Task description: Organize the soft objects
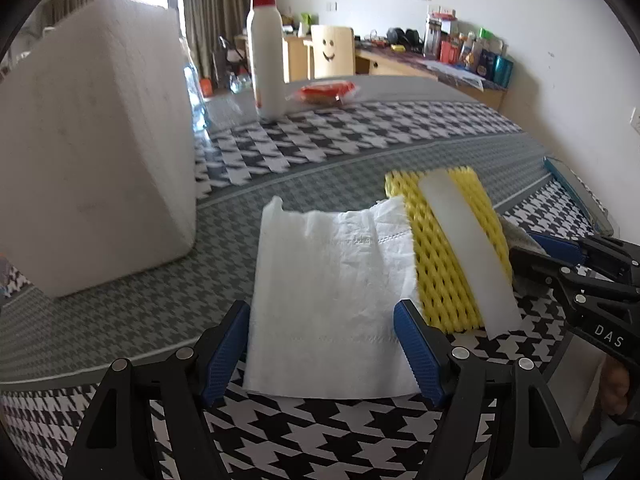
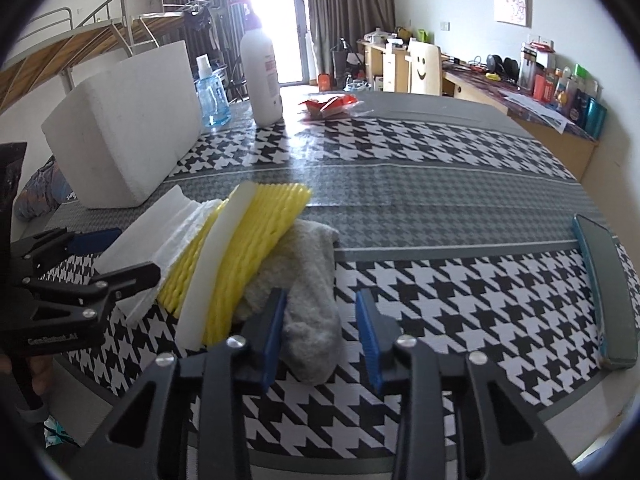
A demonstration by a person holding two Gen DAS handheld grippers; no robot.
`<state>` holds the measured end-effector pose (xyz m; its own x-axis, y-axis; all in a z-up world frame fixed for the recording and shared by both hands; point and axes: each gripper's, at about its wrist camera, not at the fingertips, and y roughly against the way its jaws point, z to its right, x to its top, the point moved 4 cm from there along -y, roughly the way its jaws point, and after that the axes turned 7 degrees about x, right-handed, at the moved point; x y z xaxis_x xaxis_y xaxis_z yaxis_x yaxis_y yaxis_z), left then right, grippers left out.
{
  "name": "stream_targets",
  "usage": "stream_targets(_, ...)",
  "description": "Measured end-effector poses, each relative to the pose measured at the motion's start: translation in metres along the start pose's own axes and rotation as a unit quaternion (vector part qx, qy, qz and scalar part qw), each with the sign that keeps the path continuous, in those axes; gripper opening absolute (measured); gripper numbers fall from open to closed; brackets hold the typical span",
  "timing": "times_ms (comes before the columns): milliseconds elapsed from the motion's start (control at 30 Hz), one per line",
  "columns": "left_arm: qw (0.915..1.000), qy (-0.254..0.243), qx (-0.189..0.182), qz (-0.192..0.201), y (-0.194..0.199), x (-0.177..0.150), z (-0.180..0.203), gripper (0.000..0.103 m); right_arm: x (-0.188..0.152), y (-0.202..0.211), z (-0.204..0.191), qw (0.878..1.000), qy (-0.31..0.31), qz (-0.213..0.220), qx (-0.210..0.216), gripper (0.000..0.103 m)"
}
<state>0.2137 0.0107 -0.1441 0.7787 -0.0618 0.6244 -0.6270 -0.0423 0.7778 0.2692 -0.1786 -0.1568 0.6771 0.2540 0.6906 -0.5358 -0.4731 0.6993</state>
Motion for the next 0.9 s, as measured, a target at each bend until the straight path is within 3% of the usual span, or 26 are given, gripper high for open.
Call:
stream_targets(100,1.0000,-0.002,-0.001,0.004,0.002,0.000,0.002,0.064,0.000,-0.002,-0.002,1.000,0.003,-0.005,0.008,0.030)
stream_targets(167,0.9999,-0.010,-0.001,0.008,0.004,-0.001,0.005,0.046,0.000,-0.002,-0.003,1.000,0.007,-0.008,0.009,0.025)
stream_targets(200,0.9999,-0.014,-0.004,0.009,0.005,-0.001,0.007,0.043,-0.001,-0.003,-0.004,1.000,0.009,-0.009,0.010,0.020)
stream_targets(367,0.9996,-0.015,-0.022,0.007,0.007,-0.001,0.013,0.015,-0.006,0.002,-0.008,1.000,0.014,-0.011,0.011,0.016)
stream_targets(900,0.9968,-0.011,-0.049,0.061,0.044,0.002,0.017,0.012,-0.006,0.043,0.001,0.999,-0.014,0.026,0.015,0.013)
